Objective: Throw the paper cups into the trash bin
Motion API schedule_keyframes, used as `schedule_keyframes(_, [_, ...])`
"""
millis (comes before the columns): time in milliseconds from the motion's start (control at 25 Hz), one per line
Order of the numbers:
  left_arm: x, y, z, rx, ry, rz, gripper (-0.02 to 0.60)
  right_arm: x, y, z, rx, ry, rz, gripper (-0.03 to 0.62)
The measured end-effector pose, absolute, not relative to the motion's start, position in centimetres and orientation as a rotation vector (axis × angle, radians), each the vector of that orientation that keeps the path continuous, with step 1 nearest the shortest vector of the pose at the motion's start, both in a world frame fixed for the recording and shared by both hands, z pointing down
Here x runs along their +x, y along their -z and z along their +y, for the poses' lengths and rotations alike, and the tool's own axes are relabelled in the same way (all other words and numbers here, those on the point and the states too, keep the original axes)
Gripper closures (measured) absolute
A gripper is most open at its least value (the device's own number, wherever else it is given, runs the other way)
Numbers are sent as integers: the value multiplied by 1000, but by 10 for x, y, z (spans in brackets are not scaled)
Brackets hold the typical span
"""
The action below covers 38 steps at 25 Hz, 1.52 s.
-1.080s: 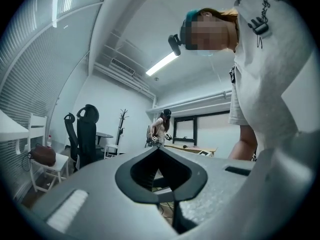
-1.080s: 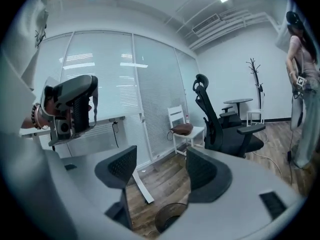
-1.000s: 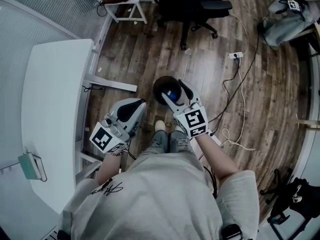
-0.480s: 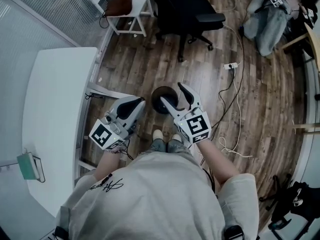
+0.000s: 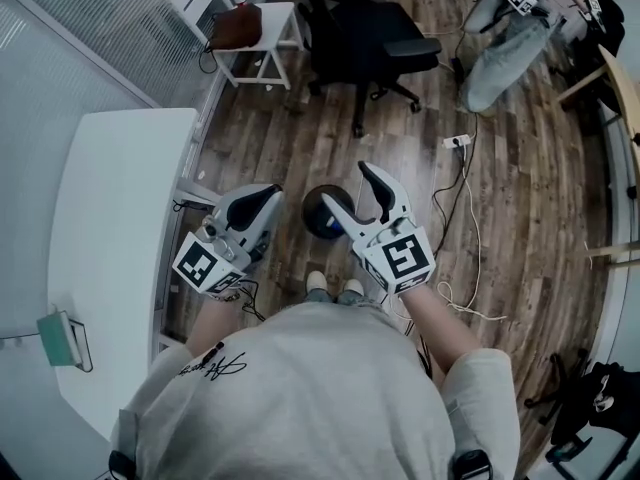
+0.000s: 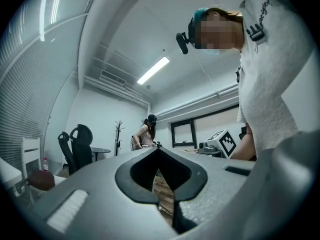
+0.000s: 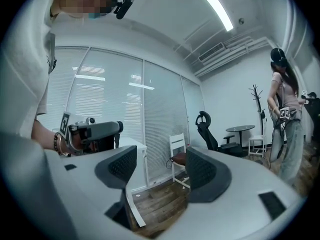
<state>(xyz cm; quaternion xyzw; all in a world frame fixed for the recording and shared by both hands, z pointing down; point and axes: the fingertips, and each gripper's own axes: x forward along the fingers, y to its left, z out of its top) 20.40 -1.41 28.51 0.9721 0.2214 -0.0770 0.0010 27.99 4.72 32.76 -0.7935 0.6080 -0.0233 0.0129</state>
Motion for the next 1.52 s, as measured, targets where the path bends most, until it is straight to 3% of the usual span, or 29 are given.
schedule_keyframes(920, [227, -250, -3, 3071, 354, 781, 578, 280, -274, 67, -2466, -103, 1898, 315])
schedule_keyframes(1520, [222, -250, -3, 3042, 345, 804, 578, 258, -282, 66, -2461, -75, 1959, 490])
